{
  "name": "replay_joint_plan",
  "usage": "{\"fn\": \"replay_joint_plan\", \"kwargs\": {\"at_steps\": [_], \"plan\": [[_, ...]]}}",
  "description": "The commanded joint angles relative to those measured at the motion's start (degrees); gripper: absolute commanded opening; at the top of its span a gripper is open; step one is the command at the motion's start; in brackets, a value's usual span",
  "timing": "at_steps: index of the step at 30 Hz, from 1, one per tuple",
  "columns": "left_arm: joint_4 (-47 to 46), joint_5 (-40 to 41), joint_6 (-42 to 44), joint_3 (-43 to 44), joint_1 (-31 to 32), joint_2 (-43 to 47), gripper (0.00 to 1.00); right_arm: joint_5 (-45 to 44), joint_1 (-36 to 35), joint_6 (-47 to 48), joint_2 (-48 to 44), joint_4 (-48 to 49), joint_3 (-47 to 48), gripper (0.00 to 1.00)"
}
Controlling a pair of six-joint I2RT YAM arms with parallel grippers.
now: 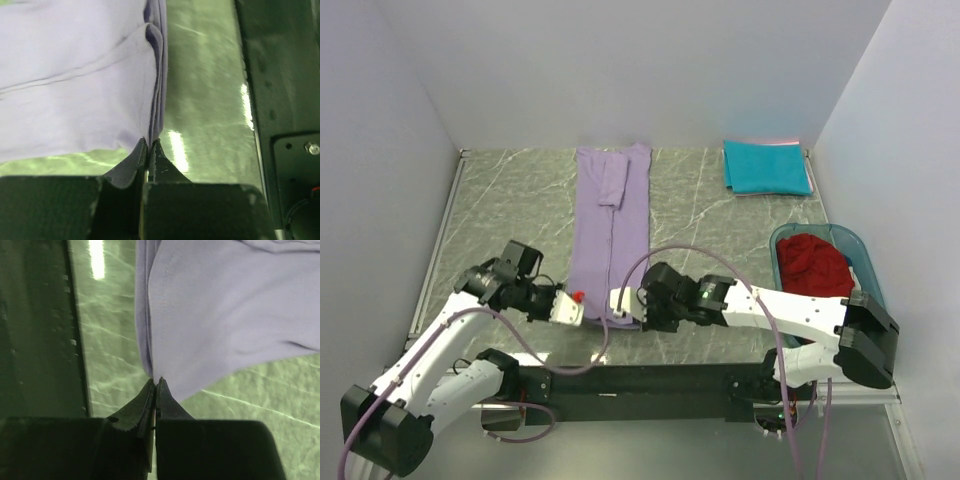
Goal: Fold and stack the t-shirts
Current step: Fold the tshirt
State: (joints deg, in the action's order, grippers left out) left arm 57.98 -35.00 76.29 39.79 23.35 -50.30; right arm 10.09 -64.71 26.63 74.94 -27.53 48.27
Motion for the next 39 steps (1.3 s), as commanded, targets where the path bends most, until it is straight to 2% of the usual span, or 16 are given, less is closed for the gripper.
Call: {"fn": "replay_joint_plan", "kwargs": {"at_steps": [1,6,15,28,39], "plan": [[-1.02,-5.23,-5.98,6.43,-3.04,-4.69,0.00,1.69,6.49,3.93,-0.32,-3.92,5.24,0.00],[-4.71,-8.94,-5.89,13.99,-10.41,-13.84,0.01,2.92,14.25,10.18,5.56,-6.04,14.65,0.00],[-14.99,-10.08,-9.05,26.56,-16.76,-33.44,0.01,3.80,24.79,19.68,20.85,-5.69,29.67,0.00],[-26.68,-8.94,-14.59,43.42,-18.52,-56.55,0.01,3.80,31.83,24.43,41.07,-6.22,51.03,0.00],[-30.28,-8.50,-16.00,51.88,-19.84,-66.06,0.01,3.10,33.94,25.84,51.45,-6.05,62.73,0.00]]}}
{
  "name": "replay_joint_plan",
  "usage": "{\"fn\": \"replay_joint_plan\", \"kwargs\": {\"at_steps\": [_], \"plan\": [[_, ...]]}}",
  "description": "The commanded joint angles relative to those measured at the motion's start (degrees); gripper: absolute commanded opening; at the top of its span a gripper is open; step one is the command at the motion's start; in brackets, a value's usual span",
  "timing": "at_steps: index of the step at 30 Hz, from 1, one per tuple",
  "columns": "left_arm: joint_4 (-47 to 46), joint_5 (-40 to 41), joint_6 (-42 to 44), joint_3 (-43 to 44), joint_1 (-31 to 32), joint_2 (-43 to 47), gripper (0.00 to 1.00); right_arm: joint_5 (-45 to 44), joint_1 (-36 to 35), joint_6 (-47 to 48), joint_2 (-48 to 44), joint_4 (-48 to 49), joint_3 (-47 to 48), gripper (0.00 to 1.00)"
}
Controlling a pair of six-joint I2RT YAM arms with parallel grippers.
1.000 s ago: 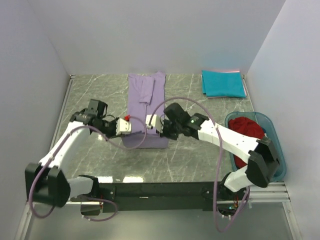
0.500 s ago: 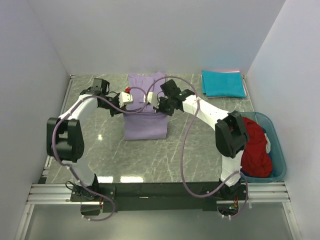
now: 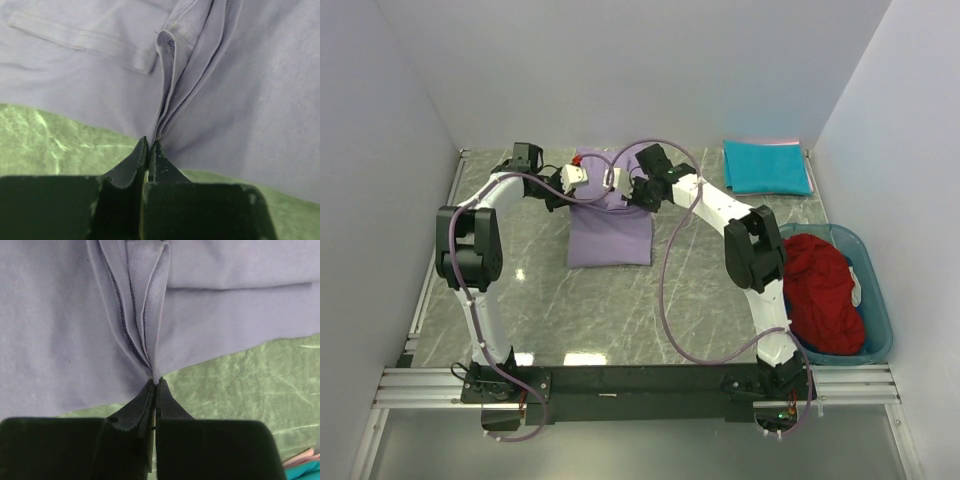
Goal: Fold and stack the t-shirts
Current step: Fold the tshirt
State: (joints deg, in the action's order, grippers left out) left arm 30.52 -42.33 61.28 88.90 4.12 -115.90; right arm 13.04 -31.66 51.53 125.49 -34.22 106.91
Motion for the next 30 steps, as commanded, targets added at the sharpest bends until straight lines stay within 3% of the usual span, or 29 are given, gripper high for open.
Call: {"fn": "replay_joint_plan", "kwargs": {"at_steps": [1,7,10,11,13,14,15,16,18,24,26,30], "plan": [[-3.27,-1.44,-1.51,2.77,-0.60,-0.91,0.01,0.06,0.99,1.12,1.24,1.16,4.35,0.00],[-5.03,-0.57,-1.86,3.64,-0.78,-3.02,0.01,-0.12,1.16,1.21,3.70,1.96,6.46,0.00],[-6.78,-0.21,-3.52,3.91,-0.78,-3.89,0.10,-1.61,1.16,0.24,4.50,3.18,6.47,0.01],[-7.40,-0.39,-4.31,4.34,-0.78,-4.25,0.20,-3.27,1.16,-0.37,4.59,4.06,6.12,0.16],[-7.67,-0.13,-6.33,5.22,-0.78,-4.95,0.33,-5.38,1.07,-2.57,4.41,7.12,5.77,0.39],[-8.28,0.66,-7.56,6.10,-0.78,-5.04,0.40,-6.61,1.25,-3.53,3.54,8.63,4.89,0.58],[-8.46,1.27,-8.62,6.45,-0.87,-5.04,0.43,-7.75,1.42,-5.11,3.01,9.60,4.80,0.67],[-8.46,1.80,-10.63,6.81,-1.04,-4.34,0.54,-7.76,1.69,-6.08,1.61,9.87,5.23,0.68],[-8.38,2.16,-12.84,6.46,-1.74,-2.94,0.61,-6.20,2.56,-9.77,0.29,7.34,6.28,0.69],[-1.71,-1.96,-25.92,-0.20,-3.94,6.72,0.62,1.89,5.20,-27.07,-6.74,-3.72,6.03,0.68],[-0.47,-4.25,-32.25,-6.61,-5.70,11.20,0.71,8.30,5.90,-34.78,-9.12,-6.20,2.52,0.66],[-2.83,-6.45,-44.80,-18.83,-5.70,18.67,0.73,18.85,6.96,-45.10,-11.41,-8.24,-5.91,0.63]]}}
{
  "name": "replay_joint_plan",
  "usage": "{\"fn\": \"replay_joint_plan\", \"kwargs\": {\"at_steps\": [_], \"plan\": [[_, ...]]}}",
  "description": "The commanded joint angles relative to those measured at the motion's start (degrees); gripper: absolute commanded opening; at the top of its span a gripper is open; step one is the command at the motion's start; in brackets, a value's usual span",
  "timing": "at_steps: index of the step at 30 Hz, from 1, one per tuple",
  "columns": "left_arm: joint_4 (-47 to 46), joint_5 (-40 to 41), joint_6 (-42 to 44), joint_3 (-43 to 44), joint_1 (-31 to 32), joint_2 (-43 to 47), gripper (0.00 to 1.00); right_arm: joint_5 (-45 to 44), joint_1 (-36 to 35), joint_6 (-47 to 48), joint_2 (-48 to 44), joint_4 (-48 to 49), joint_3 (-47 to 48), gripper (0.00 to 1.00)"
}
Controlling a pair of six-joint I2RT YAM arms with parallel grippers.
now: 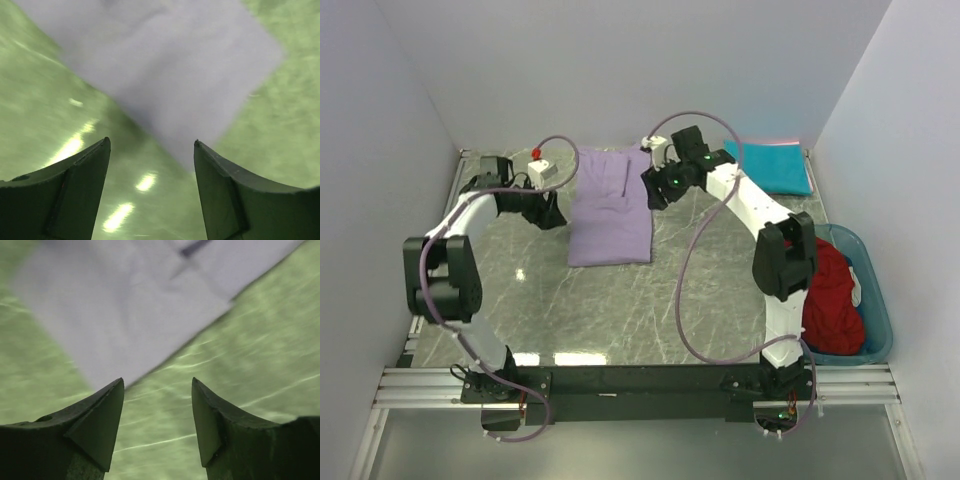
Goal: Fold and stack the t-shirts
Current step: Fold the tshirt
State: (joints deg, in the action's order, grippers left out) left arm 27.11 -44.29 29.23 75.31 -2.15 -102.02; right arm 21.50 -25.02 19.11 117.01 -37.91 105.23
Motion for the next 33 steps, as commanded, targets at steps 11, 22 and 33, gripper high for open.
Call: {"fn": "replay_joint_plan", "kwargs": {"at_steps": [11,22,33], "plan": [[-3.21,-2.11,-22.64,-16.16,0.48,4.11,0.67,19.20,0.93,-25.43,-2.05,5.74,-21.38,0.62],[-3.82,-6.77,-24.93,-17.47,0.48,-1.69,0.52,22.79,0.76,-28.16,2.61,10.31,-24.28,0.56],[-2.34,-8.44,-23.18,-17.22,0.48,-2.22,0.11,22.10,0.84,-25.98,3.05,8.65,-23.84,0.00]]}}
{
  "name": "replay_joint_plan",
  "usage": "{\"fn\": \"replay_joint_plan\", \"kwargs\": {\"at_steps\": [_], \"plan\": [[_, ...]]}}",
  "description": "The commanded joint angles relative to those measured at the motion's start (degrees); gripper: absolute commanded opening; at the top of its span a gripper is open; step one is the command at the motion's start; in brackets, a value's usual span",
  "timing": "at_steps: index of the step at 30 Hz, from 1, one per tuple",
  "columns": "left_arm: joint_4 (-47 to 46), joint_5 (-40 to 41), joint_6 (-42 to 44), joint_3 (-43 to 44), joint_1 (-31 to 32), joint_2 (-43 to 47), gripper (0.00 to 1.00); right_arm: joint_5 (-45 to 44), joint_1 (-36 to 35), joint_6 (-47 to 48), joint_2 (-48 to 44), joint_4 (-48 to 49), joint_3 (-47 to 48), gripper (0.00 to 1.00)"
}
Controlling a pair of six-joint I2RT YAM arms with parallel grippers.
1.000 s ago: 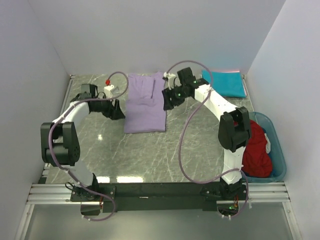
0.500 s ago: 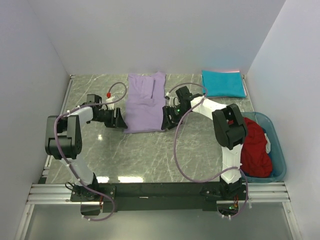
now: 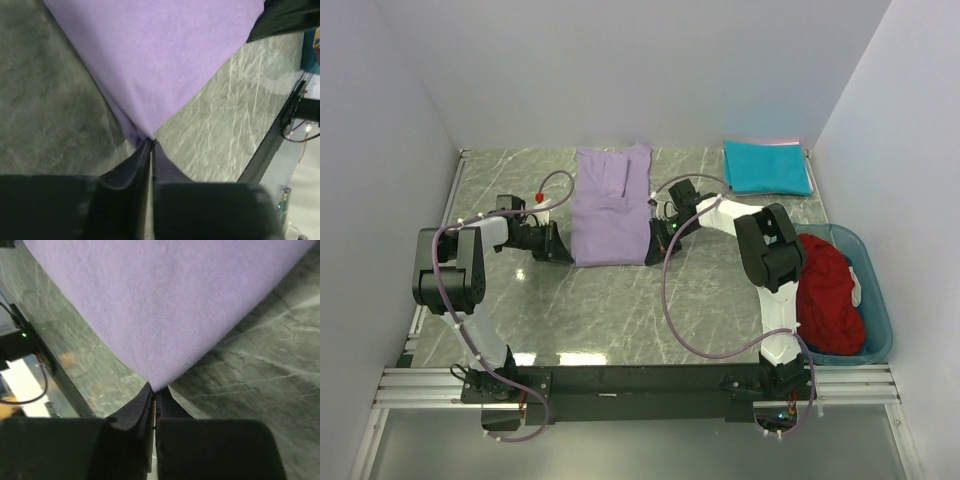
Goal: Fold and stack the t-shirts
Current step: Fold the tshirt
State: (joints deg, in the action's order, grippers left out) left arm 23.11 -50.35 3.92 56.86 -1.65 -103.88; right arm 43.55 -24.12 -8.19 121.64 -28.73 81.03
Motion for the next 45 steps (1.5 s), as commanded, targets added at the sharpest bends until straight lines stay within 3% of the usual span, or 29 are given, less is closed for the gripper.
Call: {"fn": "replay_joint_plan", "kwargs": {"at_steps": [1,3,8,18,20,21,22,23,24,27,28,32,35,36,39,45], "plan": [[4.02,-2.13,2.84,1.32,-0.02,-0.10,0.06,-0.39,-0.05,2.46,-1.93,-1.15,0.18,0.00],[5.88,-1.07,5.12,0.71,-0.02,1.21,0.01,-1.27,-0.05,3.70,-3.25,-2.99,-0.70,0.00],[9.30,0.51,6.79,0.35,-0.72,4.73,0.01,-2.77,-0.23,7.04,-5.10,-7.03,-2.55,0.00],[20.65,3.50,13.65,5.19,-0.72,2.54,0.01,-3.82,-1.02,11.53,-5.54,-11.97,-3.86,0.00],[21.44,3.50,14.79,6.06,-0.64,2.19,0.16,-3.48,-1.10,11.79,-5.11,-13.09,-3.78,0.00],[22.23,2.54,15.75,6.85,-0.63,2.19,0.32,-3.04,-1.11,13.09,-4.84,-14.32,-3.43,0.07],[22.59,0.45,16.37,7.64,-0.63,2.45,0.36,-2.60,-1.02,14.24,-4.66,-15.64,-3.17,0.12],[22.24,-1.05,16.12,8.69,-0.72,3.75,0.38,-2.24,-0.76,15.38,-5.79,-18.00,-3.16,0.20],[21.80,-2.98,15.77,8.88,-0.64,4.64,0.40,-1.63,-0.58,17.48,-6.94,-18.72,-3.34,0.38],[17.33,-9.93,11.29,7.22,0.50,7.19,0.39,-0.31,0.39,19.61,-12.91,-19.70,-2.73,0.70],[15.66,-11.34,9.45,6.25,1.29,7.54,0.38,0.04,0.56,19.00,-14.23,-19.09,-2.29,0.71],[-3.09,-14.43,-7.72,-1.81,7.88,8.86,0.26,4.60,0.04,9.70,-16.97,-7.35,-1.32,0.68],[-12.80,-12.68,-18.03,-5.34,11.22,6.77,0.23,7.25,-2.42,2.31,-12.25,-1.52,0.25,0.54],[-16.05,-12.50,-19.55,-5.44,11.75,5.62,0.22,8.21,-4.34,0.64,-10.57,-1.07,0.70,0.45],[-18.27,-11.45,-23.25,-5.01,13.07,0.00,0.22,9.45,-7.16,-1.47,-6.16,1.91,-0.43,0.36],[-16.44,-6.96,-22.47,-7.64,11.15,-6.25,0.23,4.45,-7.09,-2.37,1.05,4.30,-4.21,0.34]]}}
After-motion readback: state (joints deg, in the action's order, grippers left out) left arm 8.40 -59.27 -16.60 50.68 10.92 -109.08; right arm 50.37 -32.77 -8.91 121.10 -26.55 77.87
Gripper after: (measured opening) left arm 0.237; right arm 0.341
